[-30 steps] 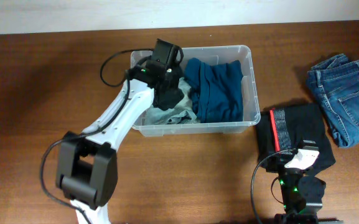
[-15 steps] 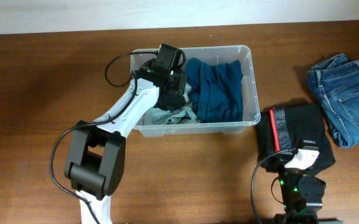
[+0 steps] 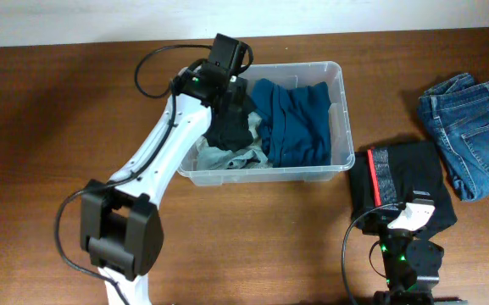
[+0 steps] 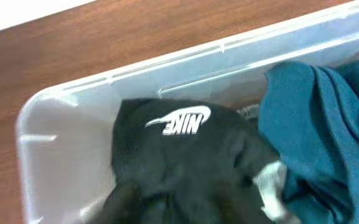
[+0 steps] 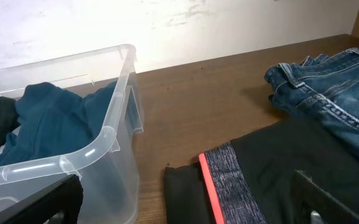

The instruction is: Pack container

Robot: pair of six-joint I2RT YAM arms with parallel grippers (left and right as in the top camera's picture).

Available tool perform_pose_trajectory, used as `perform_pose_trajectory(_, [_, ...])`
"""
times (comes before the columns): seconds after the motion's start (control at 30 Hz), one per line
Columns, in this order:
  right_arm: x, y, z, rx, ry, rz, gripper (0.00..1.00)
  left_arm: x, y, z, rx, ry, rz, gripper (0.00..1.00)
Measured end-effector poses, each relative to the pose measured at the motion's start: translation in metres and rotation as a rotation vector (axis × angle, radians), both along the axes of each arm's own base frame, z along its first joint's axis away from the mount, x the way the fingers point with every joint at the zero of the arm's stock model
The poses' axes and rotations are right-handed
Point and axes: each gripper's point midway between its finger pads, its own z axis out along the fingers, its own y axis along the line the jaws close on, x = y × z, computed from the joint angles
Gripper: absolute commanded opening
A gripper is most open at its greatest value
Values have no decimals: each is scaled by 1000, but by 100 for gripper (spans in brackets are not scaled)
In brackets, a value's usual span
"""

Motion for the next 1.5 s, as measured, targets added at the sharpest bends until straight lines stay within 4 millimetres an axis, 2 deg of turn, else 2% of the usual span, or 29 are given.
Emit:
perform_pose_trajectory(0.1, [0, 0, 0, 0, 0, 0, 98, -7, 3, 7, 1, 13, 6, 1])
perform_pose_trajectory(0.3, [0, 0, 0, 0, 0, 0, 99, -16, 5, -6, -28, 65, 51, 1])
perform_pose_trajectory(0.43, [0, 0, 0, 0, 0, 0, 99, -22, -4, -39, -61, 155, 44, 1])
perform_pose_trajectory(0.57, [0, 0, 0, 0, 0, 0, 99, -25, -8, -95, -39, 262, 50, 1])
perform_pose_trajectory(0.67, [0, 0, 0, 0, 0, 0, 99, -25, -9, -126, -21, 306, 57, 0])
perform_pose_trajectory(0.87, [0, 0, 0, 0, 0, 0, 99, -24, -9, -121, -20, 311, 60, 1])
perform_pose_trajectory(0.93, [0, 0, 0, 0, 0, 0, 99, -23, -9, -115, -17, 313, 61, 3])
perform_pose_trajectory(1.0, [0, 0, 0, 0, 0, 0, 99, -21, -9, -102, -19, 297, 63, 8])
perform_pose_trajectory(1.07, [0, 0, 0, 0, 0, 0, 99, -14, -8, -79, -24, 252, 69, 10])
perform_pose_trajectory(1.13, [0, 0, 0, 0, 0, 0, 98, -4, -7, -38, -43, 158, 81, 10])
perform_pose_trajectory(1.17, [0, 0, 0, 0, 0, 0, 99, 0, -4, -7, -60, 93, 89, 10])
perform_pose_trajectory(1.2, [0, 0, 0, 0, 0, 0, 99, 2, 2, 31, -82, 13, 102, 10])
perform_pose_trajectory(1.23, [0, 0, 0, 0, 0, 0, 99, 2, 8, 59, -99, -44, 115, 10])
perform_pose_trajectory(1.27, [0, 0, 0, 0, 0, 0, 99, -1, 21, 97, -121, -120, 138, 10])
perform_pose_trajectory(1.33, [0, 0, 0, 0, 0, 0, 99, -11, 52, 156, -155, -234, 192, 15])
perform_pose_trajectory(1.4, [0, 0, 0, -1, 0, 0, 99, -25, 98, 201, -176, -320, 279, 24])
perform_pose_trajectory(1.43, [0, 0, 0, 0, 0, 0, 99, -33, 128, 218, -176, -350, 344, 37])
perform_pose_trajectory(1.47, [0, 0, 0, 0, 0, 0, 99, -39, 152, 226, -176, -365, 398, 59])
perform_pose_trajectory(1.5, [0, 0, 0, 0, 0, 0, 99, -47, 182, 230, -163, -369, 470, 76])
